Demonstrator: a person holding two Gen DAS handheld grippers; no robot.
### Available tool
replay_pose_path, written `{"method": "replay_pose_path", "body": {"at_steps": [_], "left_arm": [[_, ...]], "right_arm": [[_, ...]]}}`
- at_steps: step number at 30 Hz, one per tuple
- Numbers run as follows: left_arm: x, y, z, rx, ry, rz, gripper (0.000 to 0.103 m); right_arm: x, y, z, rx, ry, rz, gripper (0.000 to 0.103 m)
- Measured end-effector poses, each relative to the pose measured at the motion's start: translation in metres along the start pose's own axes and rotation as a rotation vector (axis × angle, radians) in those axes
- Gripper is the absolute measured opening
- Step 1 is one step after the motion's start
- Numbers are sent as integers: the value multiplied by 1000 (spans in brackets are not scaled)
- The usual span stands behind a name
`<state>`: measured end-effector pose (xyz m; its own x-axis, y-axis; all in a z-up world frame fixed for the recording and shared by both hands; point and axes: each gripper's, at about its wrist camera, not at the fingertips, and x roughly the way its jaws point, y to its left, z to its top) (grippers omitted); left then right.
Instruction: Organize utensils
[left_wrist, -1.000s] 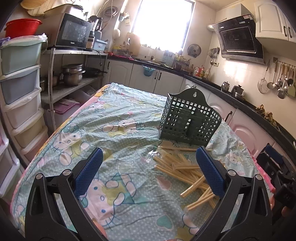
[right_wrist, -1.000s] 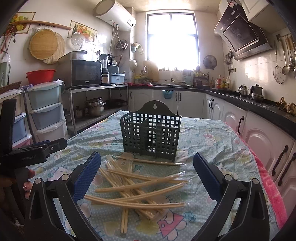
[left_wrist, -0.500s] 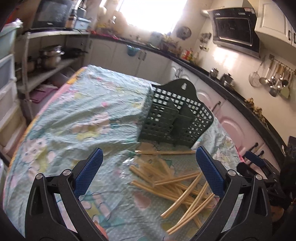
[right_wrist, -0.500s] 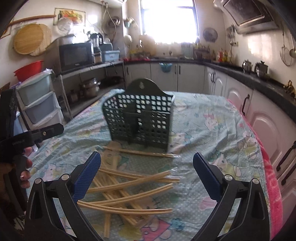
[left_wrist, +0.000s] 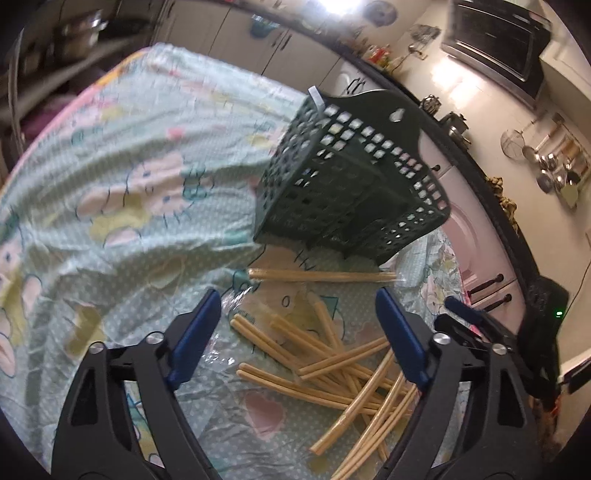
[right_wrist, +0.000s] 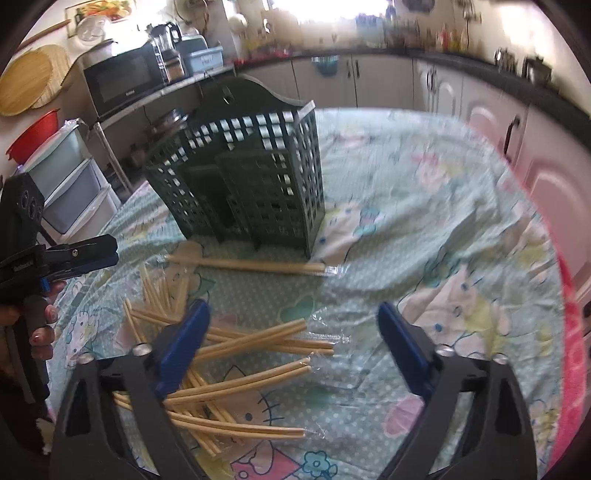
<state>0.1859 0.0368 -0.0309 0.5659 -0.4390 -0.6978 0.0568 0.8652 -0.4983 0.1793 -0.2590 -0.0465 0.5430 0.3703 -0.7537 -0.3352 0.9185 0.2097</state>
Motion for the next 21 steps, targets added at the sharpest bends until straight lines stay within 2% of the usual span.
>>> {"method": "replay_pose_path", "body": {"at_steps": [5,10,13,15,16,19,21], "left_arm": [[10,17,2,-59,54,-58,70],[17,22,0,-69,81,-60,64],[22,21,-1,-70,94,-54,64],[27,21,-1,-69,98,-49,60],[28,20,-2,-68,97,-45,59],[30,18,-1,-63,90,-35,50],[30,17,-1,-58,85,-28,40]], "right_arm": [[17,-16,1,43,53,43,73],[29,-22,2,54,87,63,66],[33,-22,2,45,95,72,54],[34,-21,2,42,94,76,42],[33,-21,1,42,93,80,40],[31,-21,1,41,82,83,27],[27,-22,-1,41,76,92,16]]}}
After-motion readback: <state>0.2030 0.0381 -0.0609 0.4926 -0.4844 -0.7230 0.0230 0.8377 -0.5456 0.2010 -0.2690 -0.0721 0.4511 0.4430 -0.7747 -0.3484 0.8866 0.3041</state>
